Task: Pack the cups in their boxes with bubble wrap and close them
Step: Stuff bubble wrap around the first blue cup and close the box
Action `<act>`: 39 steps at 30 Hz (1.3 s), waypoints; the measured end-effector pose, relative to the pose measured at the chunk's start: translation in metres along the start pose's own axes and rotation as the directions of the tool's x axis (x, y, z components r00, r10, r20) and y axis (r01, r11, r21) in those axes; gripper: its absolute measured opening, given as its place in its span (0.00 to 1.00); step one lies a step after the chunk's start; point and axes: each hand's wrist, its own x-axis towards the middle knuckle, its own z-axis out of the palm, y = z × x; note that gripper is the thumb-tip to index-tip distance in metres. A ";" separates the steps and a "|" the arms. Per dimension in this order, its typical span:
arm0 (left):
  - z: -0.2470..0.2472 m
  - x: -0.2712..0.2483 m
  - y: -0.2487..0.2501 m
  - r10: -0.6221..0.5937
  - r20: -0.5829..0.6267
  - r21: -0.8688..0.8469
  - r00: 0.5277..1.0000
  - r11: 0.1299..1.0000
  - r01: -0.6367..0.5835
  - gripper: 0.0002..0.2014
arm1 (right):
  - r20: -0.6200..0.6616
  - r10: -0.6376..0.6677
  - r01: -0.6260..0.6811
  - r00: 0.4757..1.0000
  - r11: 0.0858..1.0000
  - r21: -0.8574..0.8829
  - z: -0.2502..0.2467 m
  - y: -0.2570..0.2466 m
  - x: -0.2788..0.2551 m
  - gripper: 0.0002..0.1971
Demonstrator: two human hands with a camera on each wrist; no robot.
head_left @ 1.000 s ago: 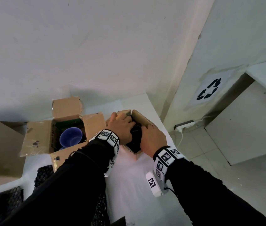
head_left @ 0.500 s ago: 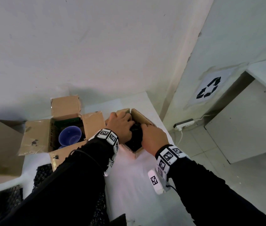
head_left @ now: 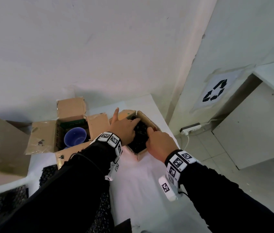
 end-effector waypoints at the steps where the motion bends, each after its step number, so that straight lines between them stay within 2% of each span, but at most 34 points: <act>1: 0.001 -0.005 -0.001 0.024 -0.078 -0.009 0.997 1.000 -0.025 0.19 | -0.059 -0.022 0.024 0.998 0.999 0.030 0.002 0.001 -0.004 0.07; 3: 0.006 -0.020 0.000 0.076 -0.311 -0.062 0.947 0.993 -0.100 0.11 | -0.139 -0.099 0.110 0.985 0.991 0.074 0.009 0.006 -0.011 0.08; 4: 0.009 -0.030 0.002 0.104 -0.392 -0.087 0.914 0.985 -0.149 0.11 | -0.157 -0.143 0.156 0.977 0.985 0.075 0.013 0.009 -0.014 0.09; 6: 0.016 -0.052 0.007 0.175 -0.429 -0.105 0.886 0.965 -0.241 0.16 | -0.174 -0.212 0.225 0.962 0.973 0.059 0.020 0.016 -0.017 0.14; 8: 0.025 -0.071 0.013 0.245 -0.395 -0.070 0.885 0.953 -0.295 0.19 | -0.178 -0.232 0.242 0.956 0.970 0.034 0.023 0.020 -0.019 0.18; 10: 0.035 -0.082 0.014 0.281 -0.380 -0.007 0.881 0.952 -0.307 0.16 | -0.176 -0.240 0.236 0.955 0.971 -0.041 0.020 0.017 -0.020 0.20; 12: 0.039 -0.086 0.014 0.258 -0.393 0.027 0.883 0.963 -0.270 0.12 | -0.165 -0.246 0.233 0.955 0.968 -0.095 0.015 0.011 -0.025 0.21; 16: 0.039 -0.089 0.017 0.234 -0.370 0.104 0.899 0.972 -0.211 0.09 | -0.106 -0.314 0.306 0.943 0.948 -0.087 0.012 0.010 -0.033 0.19; 18: 0.036 -0.091 0.017 0.205 -0.349 0.135 0.914 0.977 -0.167 0.05 | -0.060 -0.358 0.349 0.932 0.928 -0.131 0.017 0.010 -0.032 0.12; 20: 0.035 -0.094 0.017 0.156 -0.343 0.133 0.926 0.984 -0.117 0.03 | -0.051 -0.353 0.338 0.934 0.922 -0.187 0.018 0.006 -0.030 0.05; 22: 0.033 -0.097 0.019 0.111 -0.346 0.119 0.932 0.990 -0.074 0.04 | -0.075 -0.405 0.373 0.911 0.890 -0.263 0.015 0.002 -0.030 0.07; 25: 0.033 -0.100 0.021 0.060 -0.309 0.095 0.949 0.995 -0.032 0.12 | -0.084 -0.459 0.415 0.884 0.856 -0.310 0.007 -0.005 -0.035 0.08; 28: 0.033 -0.098 0.024 0.027 -0.261 0.113 0.965 0.994 0.003 0.09 | 0.026 -0.395 0.391 0.918 0.895 -0.215 0.007 -0.005 -0.033 0.11; 31: 0.033 -0.094 0.026 0.001 -0.222 0.137 0.975 0.990 0.030 0.06 | 0.093 -0.368 0.379 0.925 0.910 -0.169 0.010 -0.001 -0.028 0.10; 39: 0.032 -0.092 0.027 -0.029 -0.197 0.171 0.980 0.983 0.063 0.07 | 0.143 -0.321 0.348 0.936 0.900 -0.261 0.011 -0.006 -0.026 0.16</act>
